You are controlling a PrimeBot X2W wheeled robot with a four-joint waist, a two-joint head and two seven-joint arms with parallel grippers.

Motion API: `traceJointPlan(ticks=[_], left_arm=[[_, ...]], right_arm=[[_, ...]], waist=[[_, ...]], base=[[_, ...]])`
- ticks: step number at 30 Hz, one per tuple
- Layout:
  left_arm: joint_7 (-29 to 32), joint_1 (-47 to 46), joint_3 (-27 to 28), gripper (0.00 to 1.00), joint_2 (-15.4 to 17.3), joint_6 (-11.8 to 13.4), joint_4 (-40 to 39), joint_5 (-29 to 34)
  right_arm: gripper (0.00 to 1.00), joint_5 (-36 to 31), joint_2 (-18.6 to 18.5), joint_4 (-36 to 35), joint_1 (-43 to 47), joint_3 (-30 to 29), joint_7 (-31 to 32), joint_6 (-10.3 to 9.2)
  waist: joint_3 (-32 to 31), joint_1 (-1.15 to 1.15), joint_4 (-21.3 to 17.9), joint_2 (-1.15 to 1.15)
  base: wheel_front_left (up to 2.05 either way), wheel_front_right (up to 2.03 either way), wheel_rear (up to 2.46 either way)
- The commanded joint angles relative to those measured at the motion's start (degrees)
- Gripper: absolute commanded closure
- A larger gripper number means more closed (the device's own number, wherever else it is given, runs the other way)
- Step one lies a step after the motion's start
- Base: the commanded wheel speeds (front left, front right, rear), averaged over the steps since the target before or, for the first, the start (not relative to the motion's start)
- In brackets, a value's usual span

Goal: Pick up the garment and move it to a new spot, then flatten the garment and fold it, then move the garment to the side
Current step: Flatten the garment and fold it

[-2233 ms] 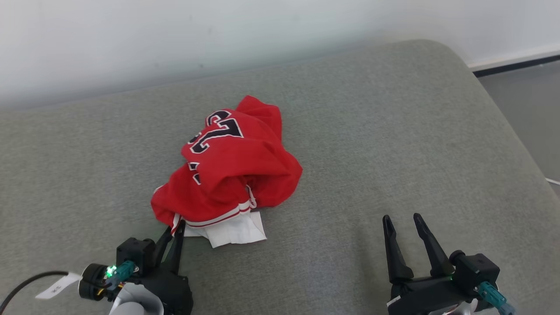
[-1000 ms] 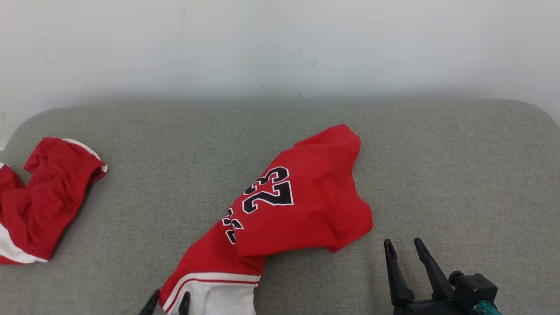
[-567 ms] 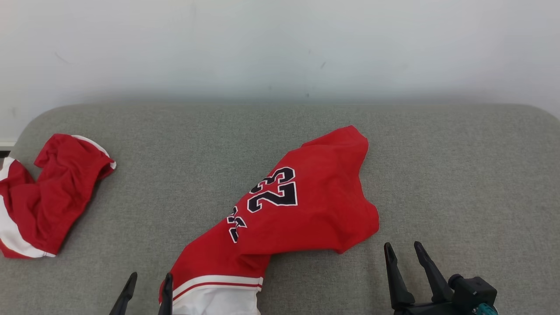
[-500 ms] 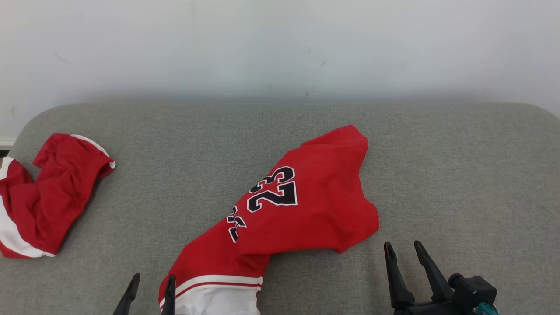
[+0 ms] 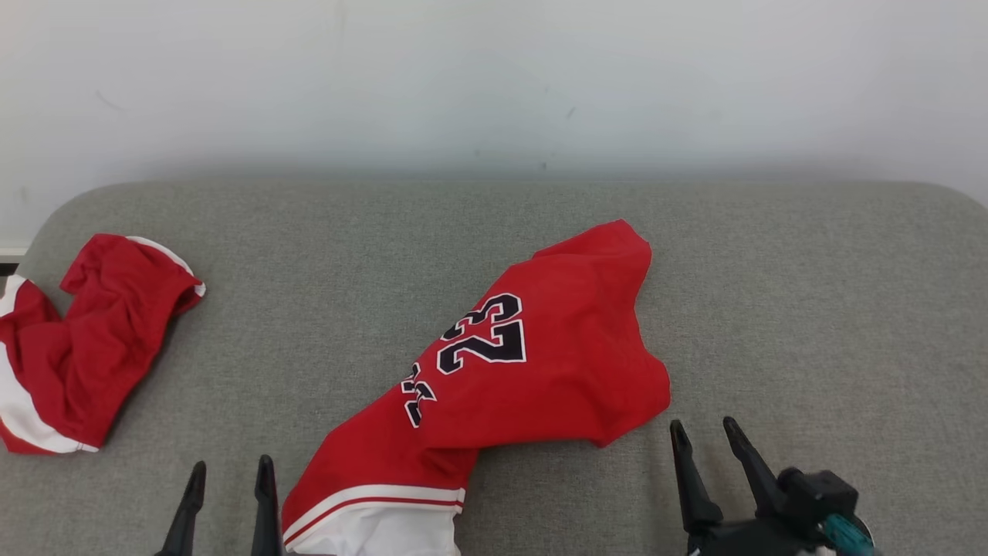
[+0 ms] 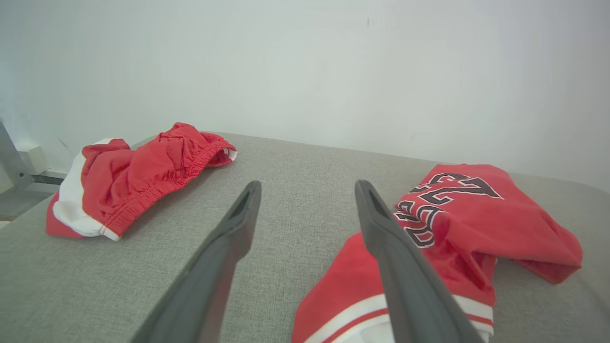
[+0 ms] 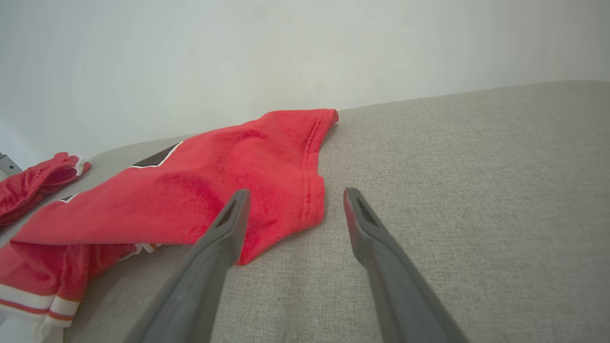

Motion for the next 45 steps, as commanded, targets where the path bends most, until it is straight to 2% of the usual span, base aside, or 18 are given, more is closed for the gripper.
traceJointPlan(ticks=[1, 10, 11, 18, 24, 25, 26, 27, 33, 36, 45], left_arm=[[-0.18, 0.94, 0.93, 0.00, -0.73, -0.67, -0.15, 1.05], [-0.20, 0.87, 6.34, 0.00, -4.60, -3.90, 0.08, 6.04], [-0.20, 0.87, 6.34, 0.00, -4.60, -3.90, 0.08, 6.04], [-0.20, 0.64, 7.86, 0.00, -6.21, -5.96, 1.79, 7.77], [-0.21, 0.95, 8.84, 0.00, -6.56, -6.79, 1.94, 8.07], [-0.21, 0.94, 9.06, 0.00, -6.56, -6.91, 1.97, 8.11], [-0.21, 0.89, 9.18, 0.00, -6.61, -6.84, 2.01, 8.15], [-0.21, 0.84, 9.35, 0.00, -6.65, -6.96, 2.06, 8.20], [-0.21, 1.30, 10.29, 0.00, -6.77, -7.46, 2.40, 8.45], [-0.21, 1.66, 10.65, 0.00, -6.76, -7.31, 2.76, 8.25], [-0.21, 3.08, 11.45, 0.00, -6.79, -6.88, 3.68, 5.64]], right_arm=[[0.00, -0.67, 0.02, 0.95, -1.50, 0.20, -0.24, -0.10], [0.00, -4.55, 0.02, 14.86, -11.44, -0.89, -0.24, -0.11], [0.00, -4.55, 0.02, 14.86, -11.44, -0.89, -0.24, -0.11], [0.00, -7.78, 0.06, 26.48, -15.69, -4.80, -0.24, -0.11], [0.00, -7.12, 0.04, 30.99, -17.06, -6.35, -0.24, -0.11], [0.55, -7.05, 0.03, 31.23, -17.21, -6.32, -0.25, -0.11], [0.82, -6.97, 0.03, 31.56, -17.50, -6.36, -0.24, -0.11], [1.00, -6.75, 0.01, 31.65, -17.81, -6.40, -0.24, -0.11], [1.00, -6.08, 0.01, 29.09, -18.07, -7.67, -0.24, -0.11], [1.00, -5.26, 0.06, 26.48, -16.02, -6.46, -0.24, -0.11], [1.00, -4.15, 0.01, 14.80, -8.34, -1.88, -0.24, -0.11]], waist=[[0.02, 0.00, 0.19, 0.00], [0.65, 0.00, 2.98, 0.00], [0.65, 0.00, 2.98, 0.00], [0.27, 0.00, 6.43, 0.00], [0.23, 0.00, 8.42, 0.00], [0.30, 0.00, 8.58, 0.00], [0.41, 0.00, 8.71, 0.00], [0.48, 0.00, 8.80, 0.00], [0.49, 0.00, 8.26, 0.00], [-0.19, 0.00, 7.07, 0.00], [-1.31, 0.00, 0.07, 0.00]], base=[[0.00, 0.00, 0.00], [0.00, 0.00, 0.00], [0.00, 0.00, 0.00], [0.00, 0.00, 0.00], [0.00, 0.00, 0.00], [0.00, 0.00, 0.00], [0.00, 0.00, 0.00], [0.00, 0.00, 0.00], [0.00, 0.00, 0.00], [0.00, 0.00, 0.00], [0.00, 0.00, 0.00]])
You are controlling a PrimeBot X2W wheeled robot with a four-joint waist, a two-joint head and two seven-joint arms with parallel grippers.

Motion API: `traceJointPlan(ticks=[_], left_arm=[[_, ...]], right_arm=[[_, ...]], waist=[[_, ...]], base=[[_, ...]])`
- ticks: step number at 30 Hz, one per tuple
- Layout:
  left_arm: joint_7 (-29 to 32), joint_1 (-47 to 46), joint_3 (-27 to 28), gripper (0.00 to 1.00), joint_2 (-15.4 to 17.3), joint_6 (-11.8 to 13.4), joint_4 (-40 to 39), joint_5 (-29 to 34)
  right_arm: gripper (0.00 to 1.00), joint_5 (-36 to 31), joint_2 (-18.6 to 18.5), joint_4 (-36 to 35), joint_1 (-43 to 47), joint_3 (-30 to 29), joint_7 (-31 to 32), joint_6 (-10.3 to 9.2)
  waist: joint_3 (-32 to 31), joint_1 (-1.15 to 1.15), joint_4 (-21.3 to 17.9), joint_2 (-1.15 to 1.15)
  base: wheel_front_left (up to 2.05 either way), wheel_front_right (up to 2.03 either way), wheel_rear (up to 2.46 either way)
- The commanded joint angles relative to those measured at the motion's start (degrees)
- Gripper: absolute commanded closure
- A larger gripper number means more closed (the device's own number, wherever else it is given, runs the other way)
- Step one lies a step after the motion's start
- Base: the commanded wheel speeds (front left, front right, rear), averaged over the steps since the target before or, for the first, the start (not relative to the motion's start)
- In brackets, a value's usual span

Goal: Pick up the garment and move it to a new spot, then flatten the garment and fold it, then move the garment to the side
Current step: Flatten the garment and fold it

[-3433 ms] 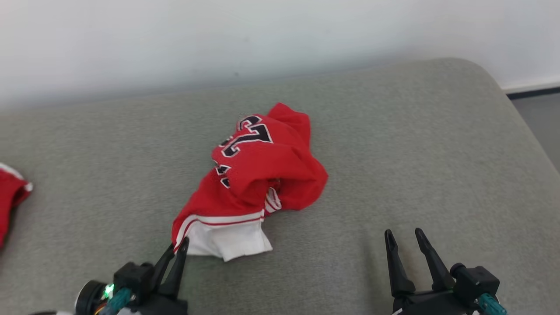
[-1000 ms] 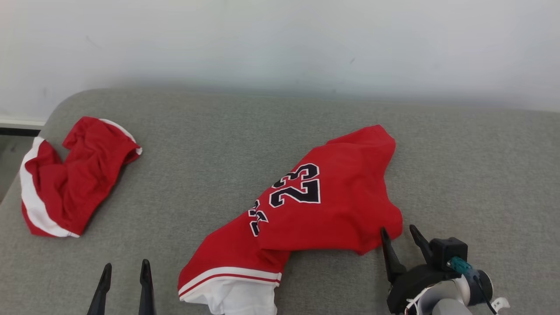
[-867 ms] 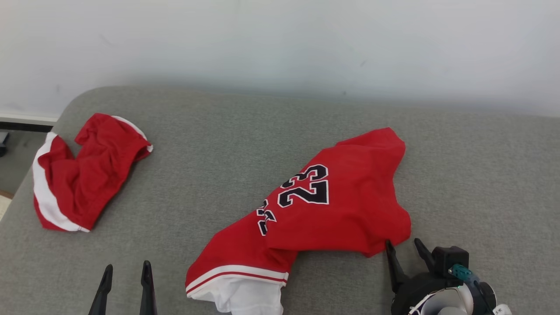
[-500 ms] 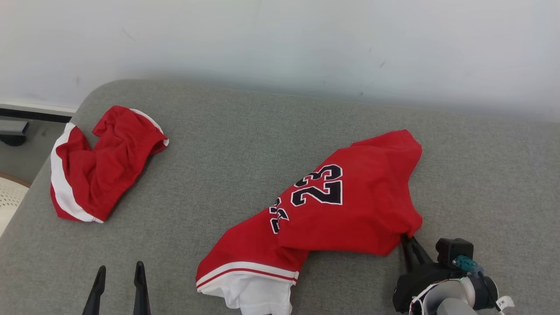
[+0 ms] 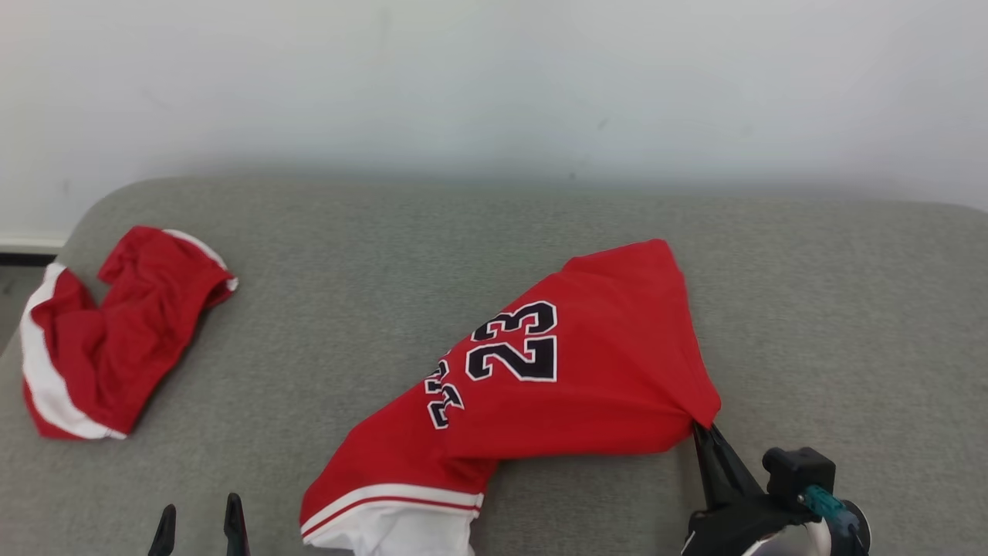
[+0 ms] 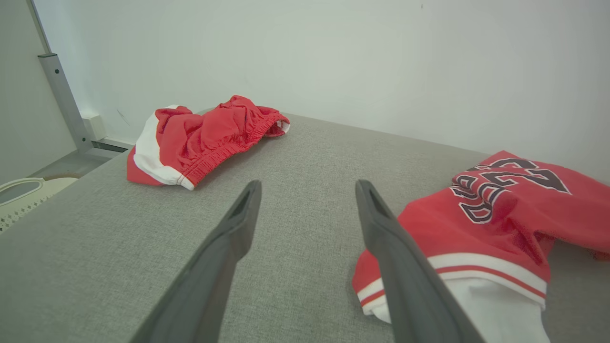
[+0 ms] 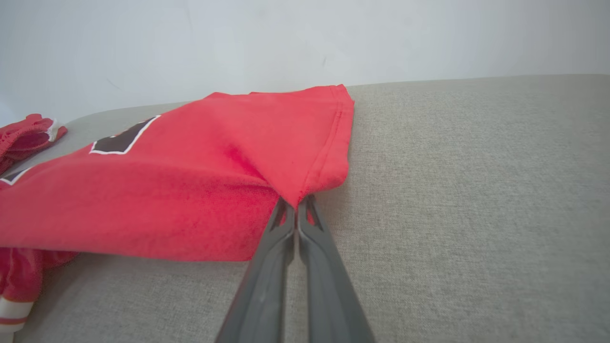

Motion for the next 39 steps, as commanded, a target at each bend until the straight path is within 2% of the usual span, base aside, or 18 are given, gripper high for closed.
traceJointPlan(ticks=[1, 4, 8, 18, 24, 31, 39], left_arm=[[-0.19, 0.11, 0.06, 0.00, -0.08, 0.20, 0.12, -0.49], [-0.19, -0.46, 0.06, 0.00, -0.06, 0.49, 0.18, -1.05], [-0.19, -0.93, 0.28, 0.00, -0.06, 0.74, 0.16, -1.43], [-0.19, -1.92, 1.04, 0.00, -0.07, 0.52, 0.49, -2.10], [-0.19, -2.41, 1.25, 0.00, -0.07, 0.49, 0.77, -2.84], [-0.19, -3.38, -0.06, 0.00, -0.07, 0.66, 1.54, -2.75], [-0.19, -4.17, -2.53, 0.00, -0.07, 0.67, 2.56, -1.99]], right_arm=[[1.00, -0.53, -0.01, -1.97, 1.93, -0.07, -0.24, -0.11], [1.00, -2.08, -0.01, -6.16, 5.36, -1.68, -0.24, -0.11], [1.00, -4.01, 0.02, -9.75, 8.94, -4.47, -0.25, -0.11], [1.00, -6.69, -0.52, -17.29, 15.00, -9.71, 3.73, -0.11], [1.00, -4.82, -0.30, -19.62, 13.04, -7.47, 6.12, -0.11], [1.00, -3.85, -1.09, -13.65, 2.28, -3.10, 5.06, -0.11], [1.00, -3.50, -3.26, 3.50, -10.51, -2.48, 4.71, -0.11]], waist=[[-0.05, 0.00, -3.87, 0.00], [0.73, 0.00, -6.32, 0.00], [1.63, 0.00, -7.74, 0.00], [3.19, 0.00, -7.99, 0.00], [3.74, 0.00, -6.93, 0.00], [3.91, 0.00, -4.88, 0.00], [3.08, 0.00, -0.90, 0.00]], base=[[0.00, 0.00, 0.00], [0.00, 0.00, 0.00], [0.00, 0.00, 0.00], [0.00, 0.00, 0.00], [0.00, 0.00, 0.00], [0.00, 0.00, 0.00], [0.00, 0.00, 0.00]])
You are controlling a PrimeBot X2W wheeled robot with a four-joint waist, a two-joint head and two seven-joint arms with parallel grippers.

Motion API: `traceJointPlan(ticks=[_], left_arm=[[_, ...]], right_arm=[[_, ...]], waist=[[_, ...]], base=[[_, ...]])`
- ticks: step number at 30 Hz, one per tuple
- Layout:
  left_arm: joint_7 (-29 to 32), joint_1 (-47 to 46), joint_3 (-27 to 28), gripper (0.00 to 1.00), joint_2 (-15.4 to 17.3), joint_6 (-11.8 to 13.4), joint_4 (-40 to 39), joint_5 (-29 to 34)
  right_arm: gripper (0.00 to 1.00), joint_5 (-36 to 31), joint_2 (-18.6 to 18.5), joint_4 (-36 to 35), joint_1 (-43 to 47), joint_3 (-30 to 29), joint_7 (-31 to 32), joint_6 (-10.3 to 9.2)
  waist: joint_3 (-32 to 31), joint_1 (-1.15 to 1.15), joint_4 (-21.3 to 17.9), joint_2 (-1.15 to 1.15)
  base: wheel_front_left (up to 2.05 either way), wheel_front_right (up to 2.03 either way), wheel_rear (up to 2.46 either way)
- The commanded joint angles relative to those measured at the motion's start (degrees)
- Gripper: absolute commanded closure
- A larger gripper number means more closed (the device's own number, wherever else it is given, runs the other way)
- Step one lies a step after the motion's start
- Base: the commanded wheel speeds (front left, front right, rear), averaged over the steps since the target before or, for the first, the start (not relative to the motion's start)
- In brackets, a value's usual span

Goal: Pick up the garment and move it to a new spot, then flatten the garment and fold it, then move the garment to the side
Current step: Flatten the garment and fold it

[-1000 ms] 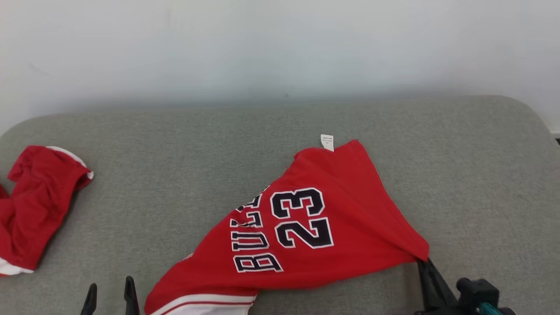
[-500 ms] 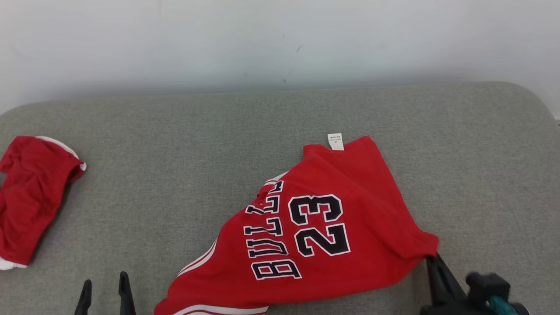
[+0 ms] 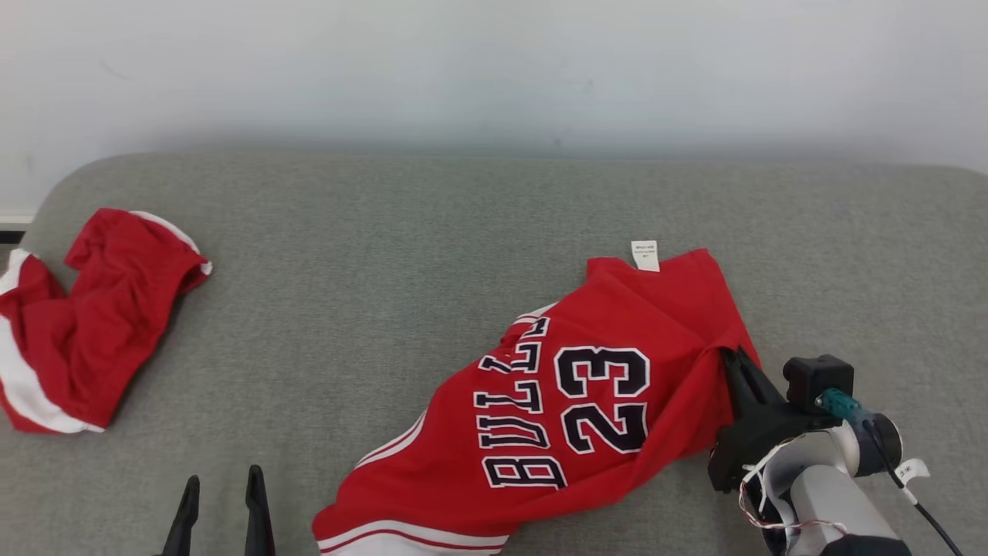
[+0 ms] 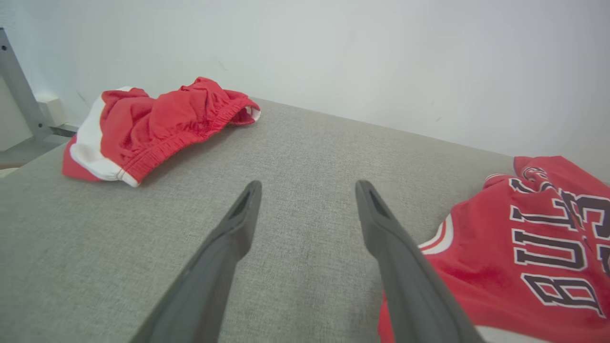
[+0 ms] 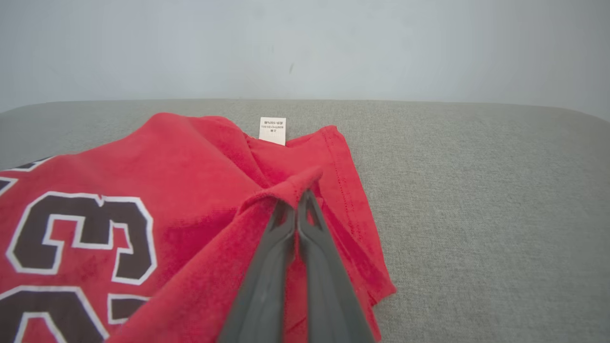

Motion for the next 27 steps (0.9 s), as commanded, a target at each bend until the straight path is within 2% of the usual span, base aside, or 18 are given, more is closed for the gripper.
traceJointPlan(ticks=[1, 3, 4, 5, 6, 10, 15, 20, 22, 23, 27], left_arm=[[-0.21, 0.08, -0.19, 0.00, 0.01, 0.22, 0.12, 0.31], [-0.21, 0.50, -0.57, 0.00, -0.01, 0.32, 0.21, 0.23], [-0.20, 0.78, -0.71, 0.00, -0.01, 0.37, 0.22, 0.22], [-0.21, 1.08, -0.88, 0.00, 0.01, 0.42, 0.29, 0.20], [-0.20, 1.33, -1.05, 0.00, -0.01, 0.40, 0.36, 0.18], [-0.20, 1.98, -1.20, 0.00, 0.00, 0.47, 0.37, -0.01], [-0.20, 2.71, -1.19, 0.00, 0.00, 0.59, 0.50, -0.33], [-0.20, 3.48, -1.34, 0.00, 0.00, 0.50, 0.43, -0.46], [-0.20, 3.79, -1.40, 0.00, -0.01, 0.68, 0.29, -0.69], [-0.21, 3.89, -1.52, 0.00, 0.00, 0.77, 0.12, -0.60], [-0.20, 4.88, -1.88, 0.00, -0.01, 0.80, -0.15, -0.66]], right_arm=[[1.00, -0.09, -0.44, 2.26, -1.32, 0.01, -0.35, -0.11], [1.00, -0.31, -0.80, 6.05, -3.10, -0.15, -1.17, -0.11], [0.87, -0.32, -0.91, 7.70, -3.83, -0.24, -1.71, -0.11], [0.55, -0.38, -0.87, 9.03, -4.45, -0.32, -2.14, -0.11], [0.00, -0.39, -0.78, 10.36, -5.03, -0.34, -2.62, -0.11], [0.00, 0.83, -0.07, 12.83, -5.64, -0.34, -4.37, -0.11], [0.00, 3.35, 0.51, 11.13, -3.72, 0.03, -5.05, -0.11], [0.00, 5.37, 0.39, 1.71, 1.07, 0.01, -5.06, -0.11], [0.00, 5.69, 0.16, -2.72, 3.61, 0.00, -5.07, -0.11], [0.00, 5.94, 0.27, -7.12, 6.32, -0.09, -5.07, -0.11], [0.00, 6.58, 0.82, -15.23, 11.73, -0.23, -5.09, -0.11]], waist=[[-0.67, -0.01, 1.61, -0.01], [-0.95, -0.01, 2.31, -0.01], [-1.08, -0.01, 2.55, -0.01], [-1.19, -0.01, 2.67, -0.01], [-1.30, -0.01, 2.73, -0.01], [-1.91, -0.01, 2.29, -0.01], [-2.65, -0.01, 1.24, -0.01], [-3.65, -0.01, 0.09, -0.01], [-4.00, -0.01, -0.23, -0.01], [-4.28, -0.01, -0.44, -0.01], [-4.69, -0.01, -0.60, -0.01]], base=[[0.00, 0.00, 0.00], [0.00, 0.00, 0.00], [0.00, 0.00, 0.00], [0.00, 0.00, 0.00], [0.00, 0.00, 0.00], [0.00, 0.00, 0.00], [0.00, 0.00, 0.00], [0.00, 0.00, 0.00], [0.00, 0.00, 0.00], [0.00, 0.00, 0.00], [0.00, 0.00, 0.00]])
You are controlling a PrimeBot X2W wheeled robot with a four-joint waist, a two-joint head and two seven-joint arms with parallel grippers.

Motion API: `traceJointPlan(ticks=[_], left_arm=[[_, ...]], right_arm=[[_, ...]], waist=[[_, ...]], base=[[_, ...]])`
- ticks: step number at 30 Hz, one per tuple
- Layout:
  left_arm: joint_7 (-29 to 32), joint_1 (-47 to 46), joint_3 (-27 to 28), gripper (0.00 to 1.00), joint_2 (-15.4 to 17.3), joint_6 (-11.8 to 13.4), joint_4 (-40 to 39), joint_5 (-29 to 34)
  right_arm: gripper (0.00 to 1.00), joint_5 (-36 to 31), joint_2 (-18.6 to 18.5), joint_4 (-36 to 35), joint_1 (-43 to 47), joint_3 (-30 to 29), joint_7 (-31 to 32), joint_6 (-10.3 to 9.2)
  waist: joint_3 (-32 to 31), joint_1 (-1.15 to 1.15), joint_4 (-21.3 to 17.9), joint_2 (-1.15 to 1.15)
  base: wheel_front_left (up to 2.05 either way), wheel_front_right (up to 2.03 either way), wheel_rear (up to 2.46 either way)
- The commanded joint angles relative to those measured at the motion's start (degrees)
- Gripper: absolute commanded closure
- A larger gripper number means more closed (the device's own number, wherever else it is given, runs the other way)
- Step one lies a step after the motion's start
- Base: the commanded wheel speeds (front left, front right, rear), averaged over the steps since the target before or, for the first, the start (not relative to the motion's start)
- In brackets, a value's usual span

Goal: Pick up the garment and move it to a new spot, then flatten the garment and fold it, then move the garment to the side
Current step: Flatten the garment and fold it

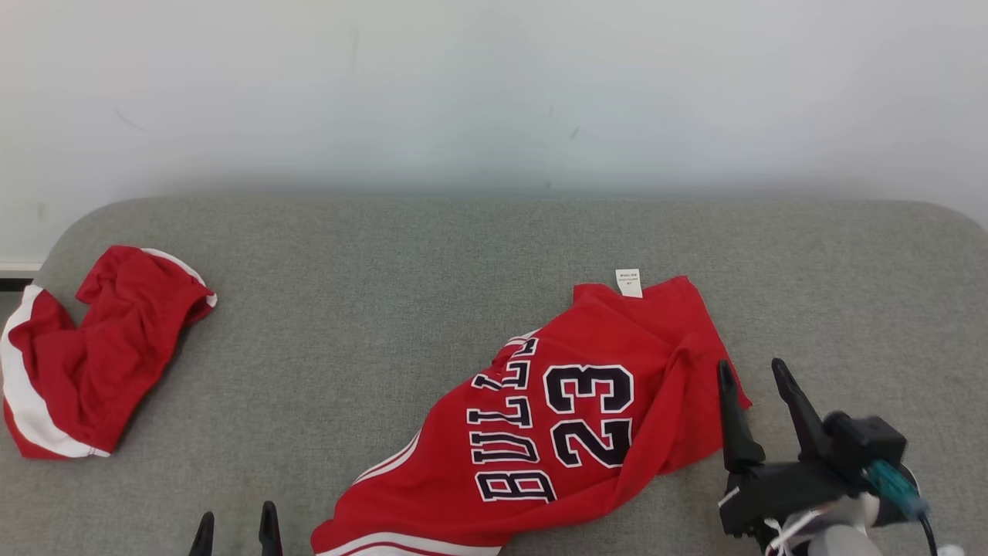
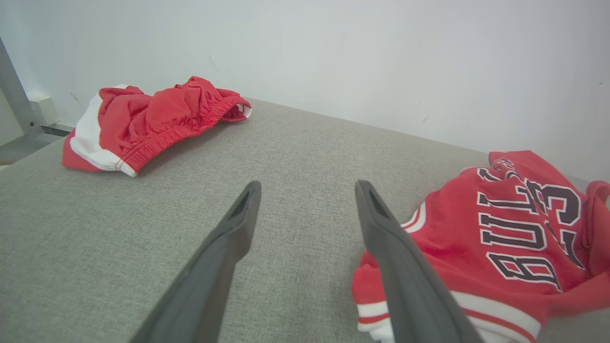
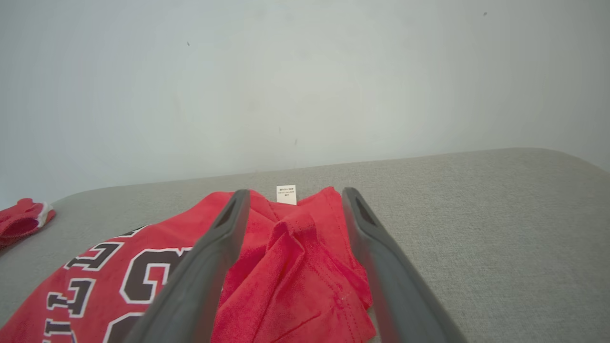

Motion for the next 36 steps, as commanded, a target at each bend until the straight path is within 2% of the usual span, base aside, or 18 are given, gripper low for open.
traceJointPlan(ticks=[1, 6, 11, 14, 30, 31, 32, 36], left_arm=[[-0.20, 1.40, -0.30, 0.00, -0.01, 0.09, -0.33, 0.27], [-0.19, 2.37, -1.05, 0.00, -0.02, -0.04, 0.05, 0.96], [-0.19, 3.32, -3.94, 0.00, -0.04, -0.57, 3.74, 1.23], [-0.20, 2.93, -5.99, 0.00, 0.05, -1.03, 7.23, 0.84], [-0.19, -5.32, -9.66, 0.00, 0.03, -2.27, 21.50, 1.97], [-0.19, -5.62, -9.83, 0.62, 0.03, -2.15, 22.25, 1.77], [-0.19, -5.92, -10.32, 1.00, 0.03, -2.15, 22.88, 1.46], [-0.19, -6.53, -12.28, 1.00, 0.63, -2.19, 23.19, -0.05]], right_arm=[[0.00, 0.29, 0.46, -3.17, 2.23, -0.25, -0.22, -0.11], [0.00, 0.72, 1.53, -9.45, 8.77, -1.21, -0.22, -0.11], [0.00, 1.57, 2.29, -9.94, 12.24, -1.11, -0.22, -0.11], [0.00, 1.86, 2.39, -9.74, 12.54, -0.67, -0.22, -0.11], [0.00, 3.63, 2.46, -8.81, 10.47, 0.39, -0.23, -0.11], [0.00, 3.69, 2.47, -8.85, 10.53, 0.40, -0.23, -0.11], [0.00, 3.71, 2.47, -8.88, 10.60, 0.40, -0.23, -0.11], [0.00, 3.92, 2.47, -8.94, 10.98, -0.10, -0.23, -0.11]], waist=[[-0.20, 0.00, -0.05, 0.00], [-0.32, 0.00, 0.24, 0.00], [-0.11, 0.00, -0.10, 0.00], [0.30, 0.00, -0.76, 0.00], [2.20, 0.00, -3.66, 0.00], [2.21, 0.00, -3.74, 0.00], [2.21, 0.00, -3.78, 0.00], [2.09, 0.00, -3.32, 0.00]], base=[[0.00, 0.00, 0.00], [0.00, 0.00, 0.00], [0.00, 0.00, 0.00], [0.00, 0.00, 0.00], [0.00, 0.00, 0.00], [0.00, 0.00, 0.00], [0.00, 0.00, 0.00], [0.00, 0.00, 0.00]])
